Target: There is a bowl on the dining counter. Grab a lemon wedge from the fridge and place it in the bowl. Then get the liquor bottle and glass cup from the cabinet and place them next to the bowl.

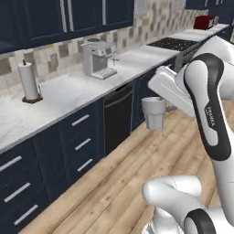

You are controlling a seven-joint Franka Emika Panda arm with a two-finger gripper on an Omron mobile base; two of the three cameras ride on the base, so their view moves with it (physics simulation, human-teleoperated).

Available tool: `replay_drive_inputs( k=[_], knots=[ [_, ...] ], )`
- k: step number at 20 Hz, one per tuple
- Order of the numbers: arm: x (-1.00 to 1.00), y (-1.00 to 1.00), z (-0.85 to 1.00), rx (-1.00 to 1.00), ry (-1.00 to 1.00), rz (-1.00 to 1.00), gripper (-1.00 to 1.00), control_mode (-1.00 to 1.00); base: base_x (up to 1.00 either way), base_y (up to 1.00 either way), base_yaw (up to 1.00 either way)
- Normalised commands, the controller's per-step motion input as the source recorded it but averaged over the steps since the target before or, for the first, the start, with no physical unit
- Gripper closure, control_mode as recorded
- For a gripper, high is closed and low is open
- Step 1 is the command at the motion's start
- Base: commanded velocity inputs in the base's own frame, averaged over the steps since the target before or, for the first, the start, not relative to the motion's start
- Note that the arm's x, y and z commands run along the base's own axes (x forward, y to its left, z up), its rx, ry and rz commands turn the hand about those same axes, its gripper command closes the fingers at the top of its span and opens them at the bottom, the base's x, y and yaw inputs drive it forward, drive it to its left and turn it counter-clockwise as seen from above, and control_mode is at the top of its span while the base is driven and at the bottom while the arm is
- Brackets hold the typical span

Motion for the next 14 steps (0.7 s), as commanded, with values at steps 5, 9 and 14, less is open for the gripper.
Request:
replay_drive_inputs(
  k=[5,9,14],
  knots=[
    [0.00,0.00,0.00,0.00,0.00,0.00,1.00,1.00,-0.95,-0.03,-0.69],
    [0.00,0.00,0.00,0.00,0.00,0.00,1.00,1.00,-0.99,-0.36,-0.61],
    [0.00,0.00,0.00,0.00,0.00,0.00,1.00,1.00,-0.51,-0.97,-0.39]
  ],
)
